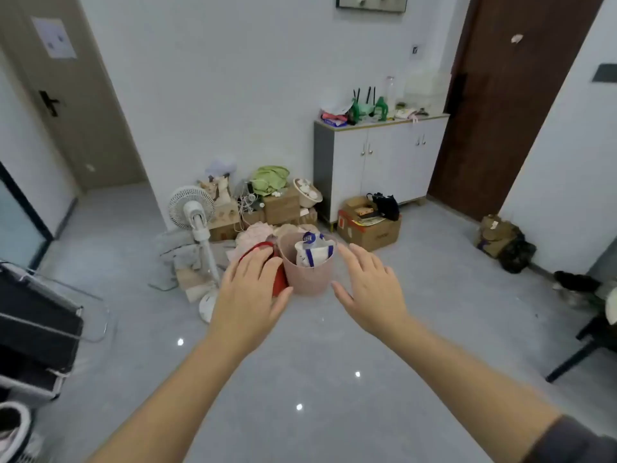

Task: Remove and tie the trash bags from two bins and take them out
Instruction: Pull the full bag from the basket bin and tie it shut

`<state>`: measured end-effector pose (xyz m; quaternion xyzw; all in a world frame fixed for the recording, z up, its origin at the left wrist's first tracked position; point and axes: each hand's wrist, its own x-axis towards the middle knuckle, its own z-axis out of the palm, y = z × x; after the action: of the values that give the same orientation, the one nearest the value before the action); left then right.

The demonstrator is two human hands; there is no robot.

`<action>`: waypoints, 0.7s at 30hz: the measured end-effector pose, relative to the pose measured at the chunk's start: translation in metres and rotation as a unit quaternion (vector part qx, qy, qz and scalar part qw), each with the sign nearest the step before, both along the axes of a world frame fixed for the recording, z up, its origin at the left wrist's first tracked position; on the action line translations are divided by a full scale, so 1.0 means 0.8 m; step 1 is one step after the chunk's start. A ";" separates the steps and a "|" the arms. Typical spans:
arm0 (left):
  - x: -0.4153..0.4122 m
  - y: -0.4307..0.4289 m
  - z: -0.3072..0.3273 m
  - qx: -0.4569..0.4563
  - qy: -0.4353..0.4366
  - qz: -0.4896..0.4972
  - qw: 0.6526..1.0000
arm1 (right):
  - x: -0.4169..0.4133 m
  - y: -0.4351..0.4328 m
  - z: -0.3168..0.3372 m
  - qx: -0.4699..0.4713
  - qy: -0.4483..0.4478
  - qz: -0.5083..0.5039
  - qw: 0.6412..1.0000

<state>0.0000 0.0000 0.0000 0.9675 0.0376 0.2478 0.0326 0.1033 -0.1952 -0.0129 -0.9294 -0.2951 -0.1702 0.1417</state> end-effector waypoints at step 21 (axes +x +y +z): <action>-0.091 0.415 -0.175 -0.074 0.100 0.175 0.977 | -0.010 0.470 -0.152 -0.119 0.179 0.157 0.964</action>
<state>-0.0726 0.3321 -0.1398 0.9608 0.2273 0.1485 0.0560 0.0951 0.1811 -0.1343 -0.8967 -0.4257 0.0597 0.1054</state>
